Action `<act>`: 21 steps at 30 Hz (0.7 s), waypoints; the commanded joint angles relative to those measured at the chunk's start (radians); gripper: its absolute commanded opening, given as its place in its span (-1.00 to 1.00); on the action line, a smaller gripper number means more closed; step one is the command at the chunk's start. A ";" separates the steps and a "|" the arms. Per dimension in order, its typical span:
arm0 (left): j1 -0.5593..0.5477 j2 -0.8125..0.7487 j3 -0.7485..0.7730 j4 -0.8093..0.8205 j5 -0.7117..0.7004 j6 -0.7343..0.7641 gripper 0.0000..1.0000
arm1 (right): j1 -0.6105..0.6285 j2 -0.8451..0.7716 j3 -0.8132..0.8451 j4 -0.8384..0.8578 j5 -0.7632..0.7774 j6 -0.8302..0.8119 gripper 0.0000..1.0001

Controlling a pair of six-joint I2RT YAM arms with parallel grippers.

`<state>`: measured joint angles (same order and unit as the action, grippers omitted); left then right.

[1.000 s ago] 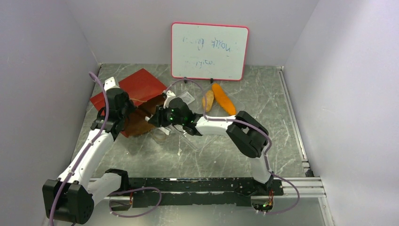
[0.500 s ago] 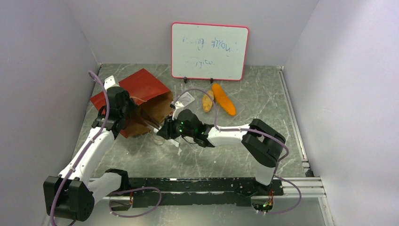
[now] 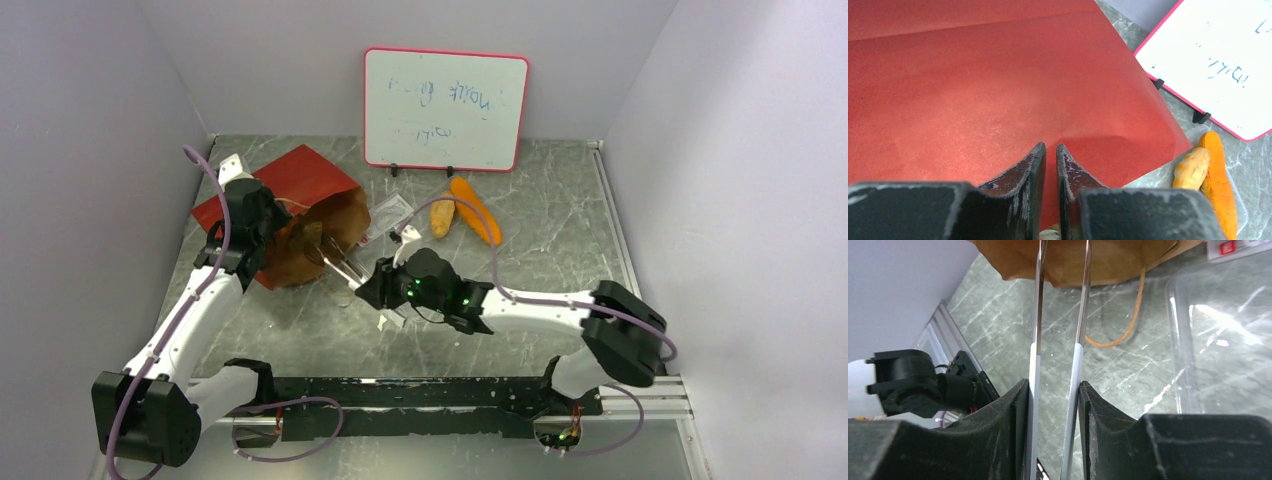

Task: Take the fake bread out of the paper bag
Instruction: Take out the fake bread from the paper bag.

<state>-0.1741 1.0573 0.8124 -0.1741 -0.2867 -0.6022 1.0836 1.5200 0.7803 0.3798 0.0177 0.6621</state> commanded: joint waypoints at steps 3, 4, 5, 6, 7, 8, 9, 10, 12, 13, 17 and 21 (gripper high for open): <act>-0.005 -0.003 0.025 0.045 0.007 -0.001 -0.80 | 0.003 -0.239 -0.048 -0.110 0.161 0.005 -1.00; -0.006 -0.003 0.025 0.046 0.006 0.002 -0.80 | 0.003 -0.274 -0.056 -0.136 0.179 0.008 -1.00; -0.006 -0.003 0.025 0.047 0.006 0.004 -0.80 | 0.003 -0.304 -0.063 -0.163 0.201 0.010 -1.00; -0.005 -0.002 0.025 0.049 0.006 0.006 -0.80 | 0.003 -0.337 -0.071 -0.190 0.224 0.013 -1.00; -0.006 0.001 0.026 0.050 0.006 0.007 -0.80 | 0.003 -0.366 -0.079 -0.215 0.244 0.015 -1.00; -0.006 0.003 0.025 0.052 0.007 0.007 -0.80 | 0.003 -0.396 -0.086 -0.246 0.269 0.018 -1.00; -0.005 0.005 0.025 0.054 0.008 0.007 -0.80 | 0.003 -0.425 -0.092 -0.276 0.291 0.021 -1.00; -0.005 0.008 0.023 0.057 0.010 0.007 -0.80 | 0.004 -0.450 -0.098 -0.307 0.319 0.026 -1.00; -0.006 0.010 0.022 0.061 0.015 0.007 -0.80 | 0.002 -0.503 -0.109 -0.374 0.379 0.045 -1.00; -0.005 0.012 0.022 0.062 0.016 0.007 -0.80 | 0.002 -0.533 -0.118 -0.403 0.414 0.058 -1.00; -0.005 0.012 0.024 0.065 0.023 0.008 -0.80 | 0.001 -0.620 -0.128 -0.541 0.535 0.118 -1.00; -0.006 0.011 0.032 0.063 0.028 0.013 -0.80 | 0.001 -0.671 -0.133 -0.667 0.646 0.191 -1.00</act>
<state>-0.1741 1.0698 0.8124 -0.1501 -0.2821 -0.6014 1.0859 0.9024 0.6521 -0.1486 0.4904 0.7605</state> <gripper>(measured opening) 0.098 0.362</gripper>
